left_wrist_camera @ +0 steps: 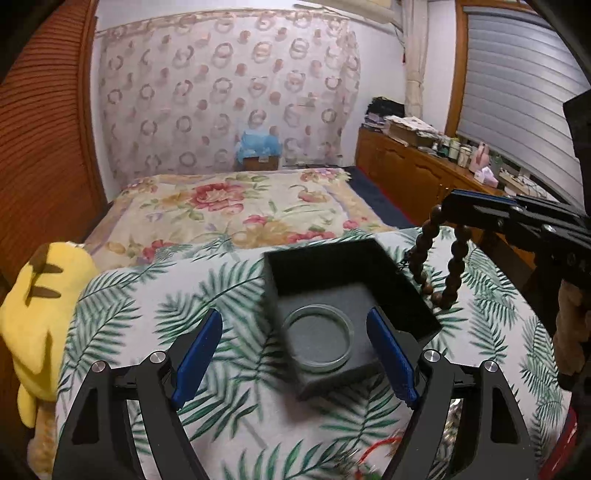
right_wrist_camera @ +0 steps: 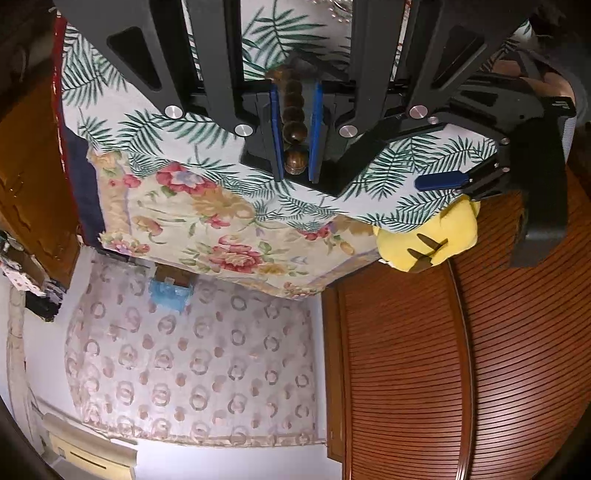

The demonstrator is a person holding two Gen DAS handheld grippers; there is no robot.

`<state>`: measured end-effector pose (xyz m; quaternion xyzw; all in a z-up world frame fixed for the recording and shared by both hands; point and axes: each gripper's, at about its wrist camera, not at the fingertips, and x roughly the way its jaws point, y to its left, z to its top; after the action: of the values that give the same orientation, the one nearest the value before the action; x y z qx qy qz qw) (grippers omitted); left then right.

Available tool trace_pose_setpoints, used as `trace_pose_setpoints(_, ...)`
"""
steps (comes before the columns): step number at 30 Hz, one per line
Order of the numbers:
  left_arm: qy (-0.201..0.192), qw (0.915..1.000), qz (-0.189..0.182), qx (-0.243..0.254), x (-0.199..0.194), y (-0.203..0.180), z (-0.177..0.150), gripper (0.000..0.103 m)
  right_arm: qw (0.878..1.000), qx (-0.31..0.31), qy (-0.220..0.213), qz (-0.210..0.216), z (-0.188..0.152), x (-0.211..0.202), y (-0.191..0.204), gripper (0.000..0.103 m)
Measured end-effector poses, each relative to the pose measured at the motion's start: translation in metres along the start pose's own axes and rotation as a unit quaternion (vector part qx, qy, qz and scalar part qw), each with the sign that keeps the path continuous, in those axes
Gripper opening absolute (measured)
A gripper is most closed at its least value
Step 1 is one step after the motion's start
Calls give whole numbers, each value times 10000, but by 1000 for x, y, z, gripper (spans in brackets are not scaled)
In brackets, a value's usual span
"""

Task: Organize jewelry
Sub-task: 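Lower the jade bangle into the black box with the left gripper while the right drops the bead bracelet in, then grasp the silver hairpins from the pile with the right gripper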

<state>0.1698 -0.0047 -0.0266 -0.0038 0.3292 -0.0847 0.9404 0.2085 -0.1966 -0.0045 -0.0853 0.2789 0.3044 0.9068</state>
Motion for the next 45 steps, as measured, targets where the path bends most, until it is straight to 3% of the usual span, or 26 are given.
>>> trace_pose_setpoints(13, 139, 9999, 16, 7, -21, 14, -31, 77, 9985, 89, 369, 392, 0, 38, 20, 15)
trace_pose_setpoints(23, 326, 9994, -124, 41, -30, 10, -56, 77, 9986, 106, 481, 192, -17, 27, 21, 19)
trace_pose_setpoints(31, 471, 9985, -261, 58, -43, 2, -82, 78, 9986, 103, 507, 145, -76, -29, 24, 19)
trace_pose_setpoints(33, 504, 9983, -300, 41, -47, 0, -90, 78, 9985, 112, 525, 144, -94, -42, 28, 25)
trace_pose_setpoints(36, 532, 9981, -316, 51, -53, -5, -97, 78, 9980, 158, 600, 150, -119, -60, 37, 26)
trace_pose_setpoints(45, 492, 9979, -414, 64, -71, -17, -114, 79, 9939, 721, 760, 342, -182, -96, 56, 26)
